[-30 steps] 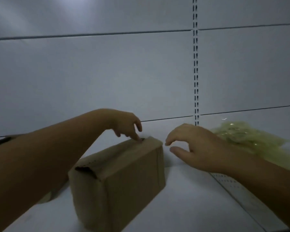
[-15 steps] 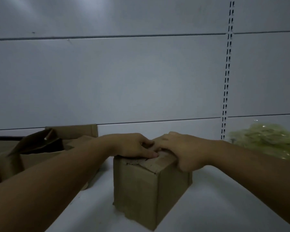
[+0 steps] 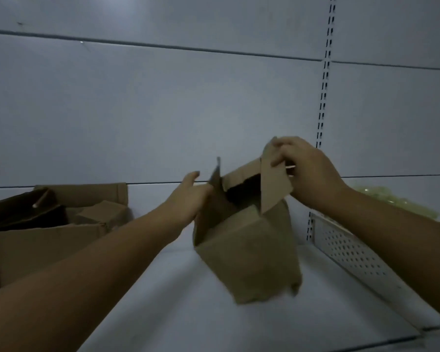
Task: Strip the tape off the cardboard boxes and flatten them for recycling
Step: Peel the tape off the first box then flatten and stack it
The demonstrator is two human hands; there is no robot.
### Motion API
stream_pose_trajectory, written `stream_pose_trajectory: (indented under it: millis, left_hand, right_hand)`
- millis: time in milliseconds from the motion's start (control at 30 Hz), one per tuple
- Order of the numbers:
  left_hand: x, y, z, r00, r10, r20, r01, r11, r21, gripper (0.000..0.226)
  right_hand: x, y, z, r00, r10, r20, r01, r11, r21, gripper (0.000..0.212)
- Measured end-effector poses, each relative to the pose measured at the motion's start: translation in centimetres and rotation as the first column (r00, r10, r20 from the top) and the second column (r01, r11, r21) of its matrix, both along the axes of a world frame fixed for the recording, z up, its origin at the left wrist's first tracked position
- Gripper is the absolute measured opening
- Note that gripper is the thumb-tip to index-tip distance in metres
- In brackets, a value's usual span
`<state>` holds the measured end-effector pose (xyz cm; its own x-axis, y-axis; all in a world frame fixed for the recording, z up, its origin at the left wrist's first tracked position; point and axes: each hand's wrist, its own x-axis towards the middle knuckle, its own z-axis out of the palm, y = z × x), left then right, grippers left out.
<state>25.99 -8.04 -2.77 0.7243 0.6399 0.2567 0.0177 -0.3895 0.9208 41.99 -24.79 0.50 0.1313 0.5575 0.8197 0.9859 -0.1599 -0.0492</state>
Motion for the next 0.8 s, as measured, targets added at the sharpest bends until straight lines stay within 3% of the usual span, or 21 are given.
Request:
stream_pose_trajectory:
  millis: [67,133,167,200,267,367,400,467,533,600,667,800]
  left_hand:
    - [-1.2,-0.5,-1.2,0.971,-0.04,0.237,0.083,0.981,-0.174,0.069]
    - [-2.3,-1.7,-4.0,0.936,-0.149,0.319,0.209,0.964,-0.165,0.077]
    - [-2.6,-2.6,-5.6,0.928,-0.187,0.321,0.234,0.965,-0.115,0.076]
    - [-2.9,-3.5,-7.2,0.932,-0.195,0.305,0.222,0.973,-0.056,0.071]
    - [-3.4,-4.8,-10.1,0.968,-0.147,0.204,0.139,0.989,0.053,0.072]
    - [-4.2,-5.0,-13.0,0.983,0.091,-0.158,-0.04,0.952,0.303,0.092]
    - [-4.5,-5.1,-13.4,0.97,0.132,-0.204,-0.037,0.91,0.413,0.094]
    - [-4.8,-5.7,-13.5,0.986,0.079,-0.15,0.011,0.855,0.518,0.091]
    - [-4.8,-6.6,-13.1,0.997,-0.049,-0.056,0.068,0.91,0.41,0.087]
    - [-4.4,-7.1,-12.6,0.983,-0.183,0.026,0.179,0.977,0.112,0.087]
    - [-4.5,-7.7,-12.1,0.956,-0.278,0.094,0.286,0.954,-0.088,0.073]
    - [-6.7,-8.8,-12.4,0.981,-0.149,0.125,0.151,0.988,-0.009,0.039]
  right_hand:
    - [0.3,-0.1,2.0,0.931,0.205,-0.301,-0.158,0.972,0.174,0.013]
    - [0.5,0.4,3.5,0.619,0.429,-0.658,-0.239,0.901,0.363,0.02]
    - [0.4,0.7,3.7,0.496,0.462,-0.735,-0.29,0.886,0.361,0.023]
    - [0.3,1.3,3.2,0.449,0.442,-0.777,-0.344,0.888,0.307,0.025]
    - [-0.5,2.2,1.3,0.5,0.348,-0.793,-0.431,0.894,0.12,0.028]
    - [-2.0,3.0,-1.5,0.342,0.303,-0.889,-0.52,0.849,0.09,0.022]
    - [-2.6,3.4,-2.1,0.287,0.28,-0.916,-0.55,0.831,0.082,0.02]
    - [-3.7,4.2,-2.9,0.313,0.173,-0.934,-0.557,0.83,-0.032,0.015]
    - [-4.9,4.8,-3.4,0.347,0.104,-0.932,-0.575,0.808,-0.124,0.011]
    - [-5.7,5.1,-3.4,0.372,0.077,-0.925,-0.58,0.797,-0.167,0.012]
    - [-6.3,5.3,-3.2,0.329,0.089,-0.94,-0.623,0.769,-0.145,0.014]
    - [-7.2,5.8,-4.2,0.294,0.149,-0.944,-0.673,0.733,-0.094,0.02]
